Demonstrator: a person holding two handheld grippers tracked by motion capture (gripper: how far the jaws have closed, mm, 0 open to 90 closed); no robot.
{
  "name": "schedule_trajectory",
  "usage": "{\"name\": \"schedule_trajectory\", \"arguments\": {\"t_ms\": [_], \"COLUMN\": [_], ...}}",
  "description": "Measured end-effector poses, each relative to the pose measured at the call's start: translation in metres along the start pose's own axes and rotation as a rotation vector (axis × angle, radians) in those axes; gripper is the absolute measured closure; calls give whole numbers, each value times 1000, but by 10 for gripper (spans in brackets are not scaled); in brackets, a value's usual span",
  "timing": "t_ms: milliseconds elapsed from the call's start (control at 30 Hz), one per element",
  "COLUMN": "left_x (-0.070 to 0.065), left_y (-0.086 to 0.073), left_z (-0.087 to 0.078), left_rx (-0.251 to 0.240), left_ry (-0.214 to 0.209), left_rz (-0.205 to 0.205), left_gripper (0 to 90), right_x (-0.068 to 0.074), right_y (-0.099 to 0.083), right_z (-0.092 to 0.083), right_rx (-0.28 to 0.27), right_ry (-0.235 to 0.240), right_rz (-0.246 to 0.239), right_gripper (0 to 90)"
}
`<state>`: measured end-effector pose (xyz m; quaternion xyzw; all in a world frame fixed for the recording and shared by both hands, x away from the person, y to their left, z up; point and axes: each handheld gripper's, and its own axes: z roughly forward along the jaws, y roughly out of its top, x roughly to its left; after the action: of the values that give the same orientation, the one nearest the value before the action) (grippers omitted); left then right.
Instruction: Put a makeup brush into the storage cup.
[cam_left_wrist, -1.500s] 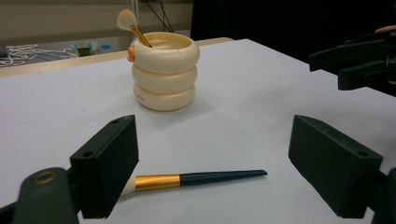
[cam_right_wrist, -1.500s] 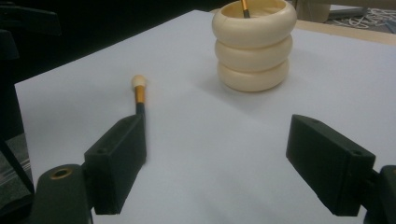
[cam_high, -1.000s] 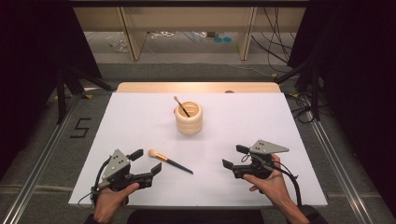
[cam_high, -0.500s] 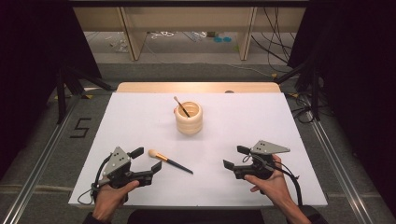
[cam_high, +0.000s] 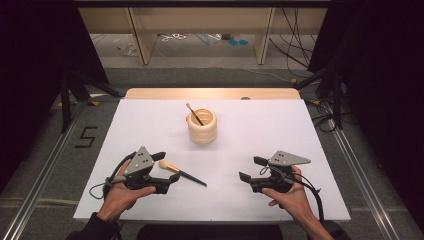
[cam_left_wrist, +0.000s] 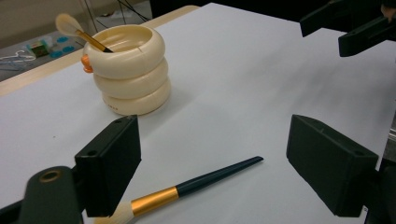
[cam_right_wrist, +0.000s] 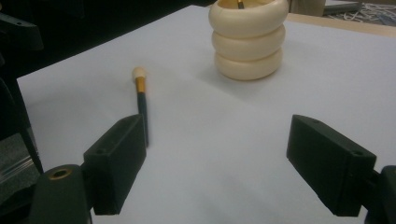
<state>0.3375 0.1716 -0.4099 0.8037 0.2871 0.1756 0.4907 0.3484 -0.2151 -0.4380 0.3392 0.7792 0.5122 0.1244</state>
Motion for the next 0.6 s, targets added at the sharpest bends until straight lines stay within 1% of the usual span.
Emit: {"name": "schedule_trajectory", "arguments": {"t_ms": [33, 67, 100, 133, 200, 233, 267, 300, 333, 400, 433, 467, 500, 533, 567, 600], "left_x": [1, 3, 4, 5, 8, 10, 11, 13, 14, 17, 19, 20, 21, 22, 24, 24], "left_y": [1, 3, 4, 5, 7, 7, 8, 9, 9, 12, 13, 14, 15, 15, 17, 17], "left_z": [1, 2, 4, 5, 9, 10, 12, 14, 15, 18, 19, 20, 22, 23, 24, 26], "left_rx": [21, 36, 51, 68, 103, 128, 138, 159, 180, 217, 225, 236, 246, 256, 272, 275], "left_ry": [-5, -10, -17, -24, -47, -51, -60, -63, -74, -98, -97, -97, -101, -103, -105, -107], "left_rz": [7, 33, 50, 47, 61, 80, 86, 103, 116, 133, 141, 142, 146, 149, 162, 159], "left_gripper": [179, 181, 182, 182, 183, 185, 187, 188, 188, 181, 174, 175, 176, 177, 179, 180], "right_x": [0, 0, 0, 0, -1, -1, 0, 0, -1, -1, -1, -1, 0, 0, 0, -1], "right_y": [0, 0, 0, 0, 0, 0, 0, 0, 0, 0, 0, 0, -1, 0, 0, -1], "right_z": [0, 0, 0, 0, 1, 1, 1, 1, 1, 1, 1, 1, 2, 2, 2, 3], "right_rx": [1, 2, 2, 0, 1, -3, 2, -1, -6, -5, -4, -5, -19, -9, -5, -19], "right_ry": [4, 4, 3, 6, 10, 6, 10, 18, -1, 3, 4, 5, 11, 18, 21, 13], "right_rz": [0, 1, 2, 1, -1, -5, 1, 3, -16, -14, -15, -16, -14, -4, -1, -20], "right_gripper": [206, 206, 206, 206, 206, 206, 206, 206, 206, 206, 206, 207, 207, 207, 207, 207]}}
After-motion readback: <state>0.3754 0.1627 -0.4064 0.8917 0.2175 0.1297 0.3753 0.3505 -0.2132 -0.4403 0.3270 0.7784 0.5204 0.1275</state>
